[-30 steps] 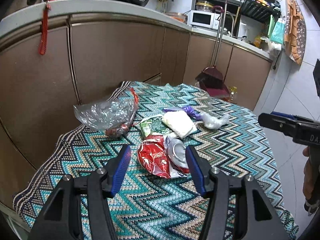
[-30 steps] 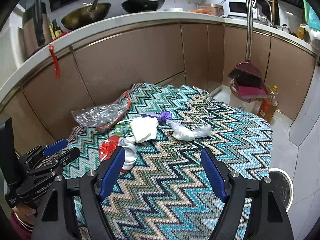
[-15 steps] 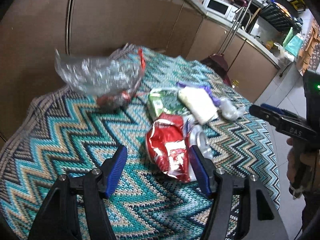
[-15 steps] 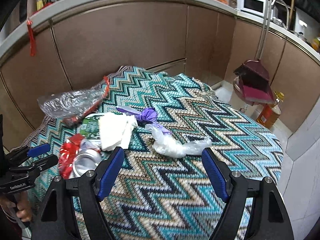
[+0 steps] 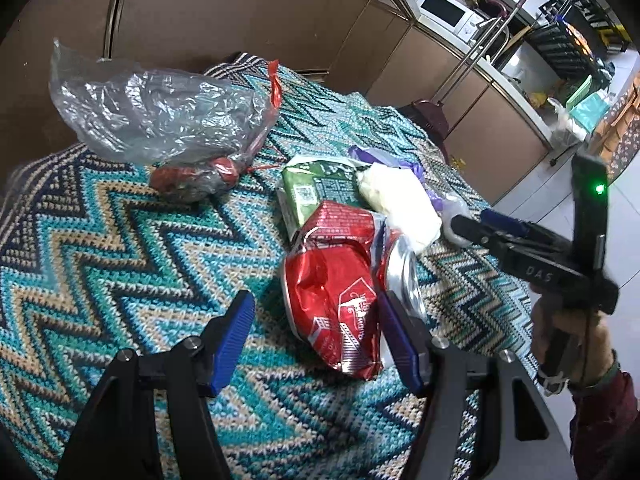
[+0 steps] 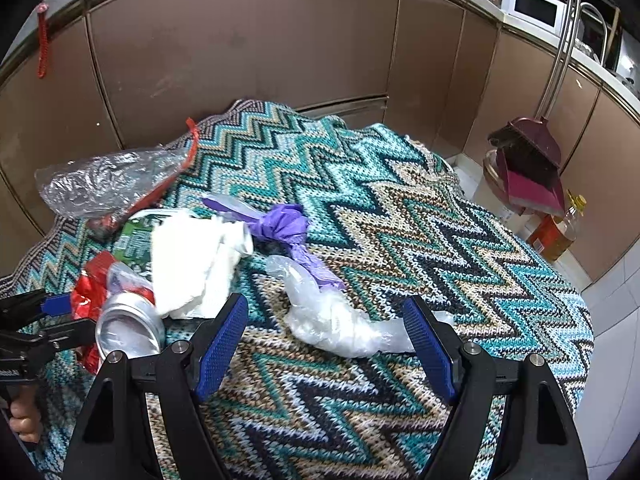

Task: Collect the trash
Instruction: 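Lower left gripper onto red chip bag while right grasps clear plastic wrap, then lift red chip bag with left gripper while right lifts crushed can and wrap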

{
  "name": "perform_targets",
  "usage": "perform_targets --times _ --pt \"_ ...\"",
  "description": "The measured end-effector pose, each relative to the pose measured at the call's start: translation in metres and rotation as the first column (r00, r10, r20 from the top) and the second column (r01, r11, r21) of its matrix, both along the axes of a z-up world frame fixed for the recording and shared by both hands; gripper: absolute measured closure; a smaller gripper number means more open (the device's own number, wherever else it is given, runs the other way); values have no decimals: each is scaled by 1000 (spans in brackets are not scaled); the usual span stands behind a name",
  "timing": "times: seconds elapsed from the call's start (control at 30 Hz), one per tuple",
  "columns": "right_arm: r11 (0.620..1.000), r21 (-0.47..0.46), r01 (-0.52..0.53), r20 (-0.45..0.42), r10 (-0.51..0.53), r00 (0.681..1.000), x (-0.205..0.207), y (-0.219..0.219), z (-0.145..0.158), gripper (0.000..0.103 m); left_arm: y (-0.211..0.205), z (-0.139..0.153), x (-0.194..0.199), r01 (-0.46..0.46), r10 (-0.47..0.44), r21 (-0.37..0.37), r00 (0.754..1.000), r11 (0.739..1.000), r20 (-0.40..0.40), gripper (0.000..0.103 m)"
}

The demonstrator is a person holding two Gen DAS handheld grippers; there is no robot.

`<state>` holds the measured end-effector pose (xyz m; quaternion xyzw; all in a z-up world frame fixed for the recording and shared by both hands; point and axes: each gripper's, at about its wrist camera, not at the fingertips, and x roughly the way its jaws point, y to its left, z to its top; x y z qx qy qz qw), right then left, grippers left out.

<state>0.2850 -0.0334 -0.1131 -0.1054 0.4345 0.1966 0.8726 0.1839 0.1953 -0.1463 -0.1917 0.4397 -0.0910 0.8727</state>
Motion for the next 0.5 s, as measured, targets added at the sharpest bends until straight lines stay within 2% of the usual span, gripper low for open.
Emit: perform_targets --times 0.1,0.17,0.23,0.27,0.33,0.5 --pt "1000 -10 -2 -11 2 1000 3 1 -7 24 -1 0 1 7 -7 -20 1000 1000 4 47" --pt "1000 -2 6 -23 -6 1000 4 -1 -11 27 -4 0 2 22 -22 -40 1000 999 2 64" --pt "1000 11 21 -40 -20 999 4 -5 -14 45 -8 2 2 21 -21 -37 1000 999 7 67" --pt "999 24 26 -54 -25 998 4 -9 -16 53 -10 4 1 25 -24 -39 1000 999 20 77" --pt "999 43 33 -62 -31 998 1 -15 -15 65 -13 8 -1 29 -28 -58 999 998 27 87" --pt "997 64 37 -46 -34 998 -17 -28 -4 69 -18 20 -9 8 -7 -21 999 1000 47 88"
